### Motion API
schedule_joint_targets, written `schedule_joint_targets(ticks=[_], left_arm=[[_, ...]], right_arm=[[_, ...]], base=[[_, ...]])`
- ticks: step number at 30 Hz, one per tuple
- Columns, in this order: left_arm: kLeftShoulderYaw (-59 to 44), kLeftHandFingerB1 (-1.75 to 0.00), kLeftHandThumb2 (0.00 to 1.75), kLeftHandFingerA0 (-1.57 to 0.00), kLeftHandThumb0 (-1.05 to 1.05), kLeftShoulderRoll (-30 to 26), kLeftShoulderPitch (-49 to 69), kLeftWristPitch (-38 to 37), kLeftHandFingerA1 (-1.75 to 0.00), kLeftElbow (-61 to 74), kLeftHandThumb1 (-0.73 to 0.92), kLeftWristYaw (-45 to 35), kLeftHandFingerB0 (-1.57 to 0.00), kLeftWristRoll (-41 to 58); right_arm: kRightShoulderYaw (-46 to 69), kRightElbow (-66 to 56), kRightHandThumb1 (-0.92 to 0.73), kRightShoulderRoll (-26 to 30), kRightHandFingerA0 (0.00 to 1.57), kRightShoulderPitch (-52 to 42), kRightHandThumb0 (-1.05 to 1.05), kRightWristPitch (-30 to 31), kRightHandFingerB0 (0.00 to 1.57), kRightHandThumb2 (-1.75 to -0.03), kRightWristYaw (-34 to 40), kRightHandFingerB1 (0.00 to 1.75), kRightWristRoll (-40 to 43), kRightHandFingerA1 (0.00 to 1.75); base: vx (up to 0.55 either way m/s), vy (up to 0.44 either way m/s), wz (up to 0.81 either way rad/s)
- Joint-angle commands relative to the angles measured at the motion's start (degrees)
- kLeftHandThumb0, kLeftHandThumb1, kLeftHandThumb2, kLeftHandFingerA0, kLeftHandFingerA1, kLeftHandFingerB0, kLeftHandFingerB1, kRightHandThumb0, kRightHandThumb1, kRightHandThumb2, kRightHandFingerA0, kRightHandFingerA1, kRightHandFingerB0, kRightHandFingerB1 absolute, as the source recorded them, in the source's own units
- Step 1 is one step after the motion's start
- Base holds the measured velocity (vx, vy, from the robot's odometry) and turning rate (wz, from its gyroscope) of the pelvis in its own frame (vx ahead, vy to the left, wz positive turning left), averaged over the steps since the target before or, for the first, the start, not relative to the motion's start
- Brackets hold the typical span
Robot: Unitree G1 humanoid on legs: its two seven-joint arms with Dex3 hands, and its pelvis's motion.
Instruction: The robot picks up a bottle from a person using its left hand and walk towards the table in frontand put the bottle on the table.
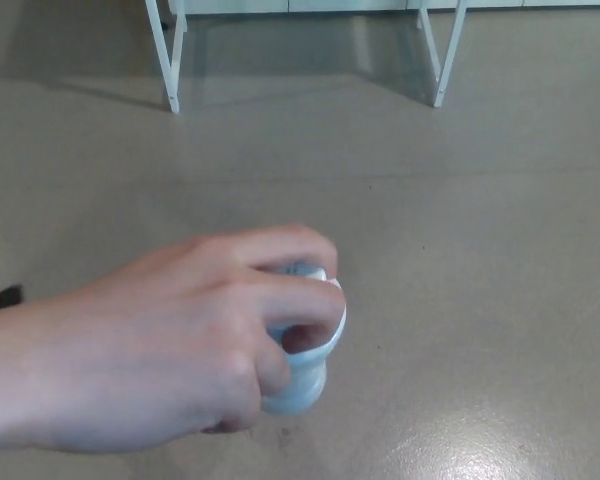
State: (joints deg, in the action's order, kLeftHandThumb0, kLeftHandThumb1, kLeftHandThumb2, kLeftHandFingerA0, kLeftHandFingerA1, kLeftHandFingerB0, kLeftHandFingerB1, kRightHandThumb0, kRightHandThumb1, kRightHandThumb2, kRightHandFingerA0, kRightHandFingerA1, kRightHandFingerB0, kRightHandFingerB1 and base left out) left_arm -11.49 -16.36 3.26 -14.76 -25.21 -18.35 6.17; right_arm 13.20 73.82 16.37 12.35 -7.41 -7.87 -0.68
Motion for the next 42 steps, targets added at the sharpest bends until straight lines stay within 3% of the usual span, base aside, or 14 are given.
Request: schedule_joint_targets(ticks=[1,10,16,32,35,36,37,38,39,40,42], left_arm=[[13.3,-0.12,0.77,0.00,-0.63,-3.7,6.5,7.3,-0.22,36.4,0.38,-11.3,0.00,2.9],[19.6,-0.02,0.78,0.00,-0.71,-3.0,2.2,14.5,-0.14,40.0,0.42,-10.6,0.00,0.7],[20.8,-0.04,0.78,0.00,-0.70,-2.3,-1.2,18.1,-0.13,38.1,0.41,-9.2,0.00,0.3],[22.1,-0.06,0.79,0.00,-0.70,-1.8,-5.0,22.5,-0.13,36.2,0.41,-9.0,0.00,-0.4],[22.8,-0.06,0.80,0.00,-0.72,-0.4,-4.9,22.6,-0.18,36.8,0.43,-5.8,0.00,-3.3],[23.3,-0.28,0.61,-0.80,-0.35,1.2,-4.6,23.1,-0.48,37.3,0.72,-1.8,-0.19,-6.5],[24.0,-0.28,0.61,-0.80,-0.35,3.3,-4.3,23.6,-0.48,37.8,0.72,3.3,-0.19,-10.7],[23.8,-0.34,0.65,-1.03,-0.22,4.6,-5.0,23.6,-0.59,37.3,0.82,5.4,-0.41,-11.7],[23.9,-0.55,0.66,-1.09,-0.13,6.0,-5.7,22.8,-1.19,36.2,0.89,7.1,-0.82,-12.8],[24.0,-0.66,0.68,-0.98,-0.13,6.5,-5.9,22.2,-1.33,35.9,0.87,8.0,-0.85,-13.8],[24.0,-0.66,0.68,-0.98,-0.13,6.9,-5.9,21.9,-1.33,35.8,0.87,8.7,-0.85,-14.9]], right_arm=[[-0.8,0.4,-0.59,1.3,0.69,-0.1,-0.36,-0.8,0.59,-0.57,0.6,0.42,-0.5,0.47],[-1.8,0.4,-0.59,1.5,0.66,0.2,-0.34,-0.6,0.54,-0.57,0.8,0.40,-1.0,0.46],[-1.8,0.4,-0.59,1.3,0.72,0.4,-0.33,-0.4,0.60,-0.57,0.8,0.42,-0.4,0.47],[-2.9,0.5,-0.59,1.5,0.71,1.4,-0.34,-0.7,0.58,-0.57,0.8,0.42,-1.4,0.46],[-3.2,0.5,-0.55,1.6,0.68,1.4,-0.36,-0.8,0.58,-0.57,0.8,0.43,-1.6,0.47],[-3.1,0.5,-0.57,1.5,0.71,1.4,-0.33,-0.7,0.58,-0.56,0.8,0.42,-1.4,0.47],[-3.0,0.5,-0.57,1.4,0.71,1.5,-0.33,-0.5,0.58,-0.56,0.9,0.42,-1.3,0.47],[-2.9,0.5,-0.58,1.3,0.72,2.0,-0.35,-0.4,0.60,-0.56,0.9,0.43,-1.2,0.47],[-2.7,0.5,-0.58,1.2,0.72,2.3,-0.34,-0.3,0.59,-0.56,0.7,0.42,-0.8,0.48],[-2.7,0.4,-0.58,1.1,0.73,2.5,-0.35,-0.3,0.59,-0.56,0.8,0.42,-0.9,0.48],[-3.0,0.4,-0.58,1.0,0.73,2.6,-0.35,-0.4,0.59,-0.56,1.0,0.42,-1.2,0.48]], base=[[0.00,0.000,0.00],[0.00,0.000,0.00],[0.00,0.000,0.00],[0.00,0.000,0.00],[0.00,0.000,0.00],[0.00,0.000,0.00],[0.00,0.000,0.00],[0.00,0.000,0.00],[0.00,0.000,0.00],[0.00,0.000,0.00],[0.00,0.000,0.00]])
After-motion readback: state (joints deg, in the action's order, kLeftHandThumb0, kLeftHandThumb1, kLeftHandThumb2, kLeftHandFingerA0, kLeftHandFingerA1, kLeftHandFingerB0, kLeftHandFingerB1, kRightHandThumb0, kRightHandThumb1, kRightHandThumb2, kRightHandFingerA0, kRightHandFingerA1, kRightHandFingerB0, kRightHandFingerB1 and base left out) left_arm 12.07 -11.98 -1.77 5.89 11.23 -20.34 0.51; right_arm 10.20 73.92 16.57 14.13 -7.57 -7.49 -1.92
